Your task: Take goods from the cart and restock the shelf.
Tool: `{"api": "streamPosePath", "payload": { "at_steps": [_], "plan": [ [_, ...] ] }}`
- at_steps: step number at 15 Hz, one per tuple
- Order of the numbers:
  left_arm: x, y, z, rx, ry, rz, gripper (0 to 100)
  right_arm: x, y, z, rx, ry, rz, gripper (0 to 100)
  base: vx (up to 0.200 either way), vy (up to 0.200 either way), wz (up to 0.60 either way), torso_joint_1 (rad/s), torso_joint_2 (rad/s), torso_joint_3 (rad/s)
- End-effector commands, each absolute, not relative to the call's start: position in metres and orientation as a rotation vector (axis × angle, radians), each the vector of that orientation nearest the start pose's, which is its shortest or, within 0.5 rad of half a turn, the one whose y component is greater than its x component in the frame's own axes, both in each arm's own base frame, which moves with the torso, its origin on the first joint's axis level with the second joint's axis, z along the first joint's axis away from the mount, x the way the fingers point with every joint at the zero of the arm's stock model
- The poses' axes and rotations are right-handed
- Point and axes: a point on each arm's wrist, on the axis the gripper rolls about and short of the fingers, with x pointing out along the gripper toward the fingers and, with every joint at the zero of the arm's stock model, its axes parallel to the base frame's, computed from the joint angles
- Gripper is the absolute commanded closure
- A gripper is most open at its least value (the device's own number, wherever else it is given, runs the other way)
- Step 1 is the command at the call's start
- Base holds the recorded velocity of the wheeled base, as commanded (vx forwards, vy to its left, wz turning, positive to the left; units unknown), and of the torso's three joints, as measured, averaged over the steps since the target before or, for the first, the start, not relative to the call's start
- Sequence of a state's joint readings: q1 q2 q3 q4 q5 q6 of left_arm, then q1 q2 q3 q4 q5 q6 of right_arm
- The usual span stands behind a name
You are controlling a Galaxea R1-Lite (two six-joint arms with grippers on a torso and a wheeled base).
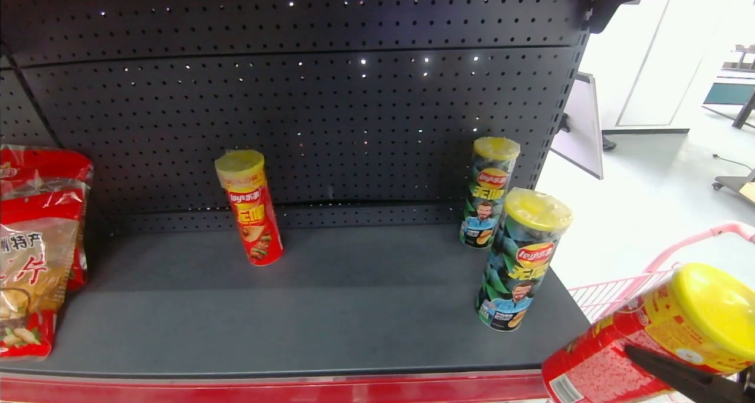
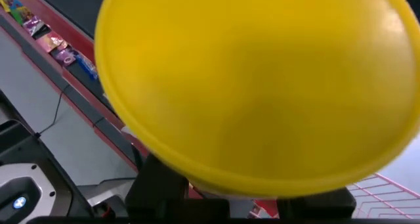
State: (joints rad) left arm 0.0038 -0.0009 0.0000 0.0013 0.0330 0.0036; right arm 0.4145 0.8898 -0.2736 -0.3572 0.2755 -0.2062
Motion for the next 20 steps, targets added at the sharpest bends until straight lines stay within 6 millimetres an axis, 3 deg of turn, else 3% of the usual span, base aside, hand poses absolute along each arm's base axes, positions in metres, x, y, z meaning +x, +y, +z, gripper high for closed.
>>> {"api": "streamPosePath", "payload": {
  "at_steps": [1, 3, 9, 17, 20],
  "plan": [
    [-0.023, 0.001, 0.075, 0.005, 0.002, 0.038, 0, 0.088, 0.053, 0.17, -0.233, 0.198, 0.75, 100, 0.0, 0.0, 0.0, 0.0, 0.0, 0.0],
    [-0.023, 0.001, 0.075, 0.005, 0.002, 0.038, 0, 0.088, 0.061, 0.172, -0.248, 0.199, 0.77, 100, 0.0, 0.0, 0.0, 0.0, 0.0, 0.0],
    [-0.023, 0.001, 0.075, 0.005, 0.002, 0.038, 0, 0.089, 0.065, 0.17, -0.259, 0.217, 0.78, 100, 0.0, 0.2, 0.0, 0.002, 0.0, 0.002],
    [-0.023, 0.001, 0.075, 0.006, 0.002, 0.038, 0, 0.09, 0.066, 0.168, -0.261, 0.23, 0.781, 100, 0.0, 0.0, 0.0, 0.0, 0.0, 0.0],
    [-0.023, 0.001, 0.075, 0.005, 0.002, 0.038, 0, 0.091, 0.066, 0.167, -0.262, 0.236, 0.781, 100, -0.2, -0.2, 0.0, 0.007, 0.0, 0.004]
  ]
}}
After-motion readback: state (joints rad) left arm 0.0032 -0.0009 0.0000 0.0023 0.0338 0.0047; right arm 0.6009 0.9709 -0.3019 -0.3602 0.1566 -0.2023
